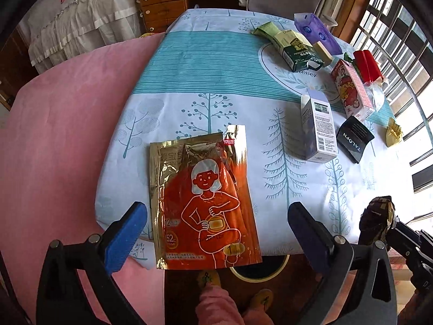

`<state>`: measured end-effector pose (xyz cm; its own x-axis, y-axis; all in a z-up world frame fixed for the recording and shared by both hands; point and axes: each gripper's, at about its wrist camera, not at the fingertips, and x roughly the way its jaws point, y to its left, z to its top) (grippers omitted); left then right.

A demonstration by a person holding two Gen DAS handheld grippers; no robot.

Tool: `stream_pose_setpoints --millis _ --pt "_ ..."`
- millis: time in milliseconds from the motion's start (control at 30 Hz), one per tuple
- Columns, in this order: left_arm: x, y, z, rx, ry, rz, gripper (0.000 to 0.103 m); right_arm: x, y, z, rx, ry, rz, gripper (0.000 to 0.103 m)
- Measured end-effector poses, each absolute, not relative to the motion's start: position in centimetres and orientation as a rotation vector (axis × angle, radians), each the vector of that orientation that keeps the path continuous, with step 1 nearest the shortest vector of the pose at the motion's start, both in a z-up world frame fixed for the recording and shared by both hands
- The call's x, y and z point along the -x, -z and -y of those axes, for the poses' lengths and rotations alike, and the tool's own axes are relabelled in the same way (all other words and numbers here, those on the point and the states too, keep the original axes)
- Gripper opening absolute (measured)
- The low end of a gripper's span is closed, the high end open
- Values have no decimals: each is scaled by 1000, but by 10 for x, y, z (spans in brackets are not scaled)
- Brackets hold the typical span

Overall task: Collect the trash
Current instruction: 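Grasp the gold heat-pack pouch with the left gripper while the right gripper holds the wrapper, then carry both items over the bin and open both grippers to drop them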

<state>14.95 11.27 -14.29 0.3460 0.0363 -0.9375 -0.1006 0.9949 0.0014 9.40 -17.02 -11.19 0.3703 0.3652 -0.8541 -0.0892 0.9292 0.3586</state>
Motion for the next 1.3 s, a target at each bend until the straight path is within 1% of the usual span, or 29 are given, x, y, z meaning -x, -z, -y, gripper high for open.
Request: stream_pose_setpoints --millis 133,267,367,467,533,567,633,667,733,767,800,833,900,1133,1300 --pt "-167 170 -117 56 -165 -1280 102 -105 117 167 -273 -285 -1162 26" --pt "-182 198 -128 129 -191 -1375 102 -110 123 165 -278 -272 -1170 26" --pt "-187 214 -134 148 -200 -1423 92 -109 128 164 -282 -263 -1183 26" --pt "-187 214 -140 185 -192 -1408 88 -106 133 164 -285 -254 -1195 26" --pt "-186 212 -139 159 -168 -1387 80 -103 136 164 -288 -248 -1202 26" --pt "-186 210 -137 145 -155 -1376 72 -102 138 165 -290 -246 -1204 26" --pt "-185 206 -134 120 -137 -1363 63 -100 138 165 -294 -242 -1204 26" --pt "-184 204 -132 110 -130 -1359 53 -98 138 165 -294 -241 -1204 26" --pt "-182 201 -130 80 -131 -1350 45 -96 137 166 -292 -239 -1204 26" --pt "-180 199 -129 66 -133 -1344 35 -95 136 166 -292 -239 -1203 26" --pt "-179 197 -131 59 -136 -1341 21 -94 134 167 -291 -240 -1202 26" --pt "-177 196 -132 63 -133 -1339 19 -93 133 168 -289 -241 -1201 26" --pt "-172 190 -133 93 -111 -1330 11 -90 129 169 -282 -241 -1194 26" --pt "-124 153 -122 169 -57 -1248 9 -70 112 185 -278 -248 -1164 26" --pt "-72 125 -92 194 56 -1176 9 -43 106 200 -280 -265 -1157 26"
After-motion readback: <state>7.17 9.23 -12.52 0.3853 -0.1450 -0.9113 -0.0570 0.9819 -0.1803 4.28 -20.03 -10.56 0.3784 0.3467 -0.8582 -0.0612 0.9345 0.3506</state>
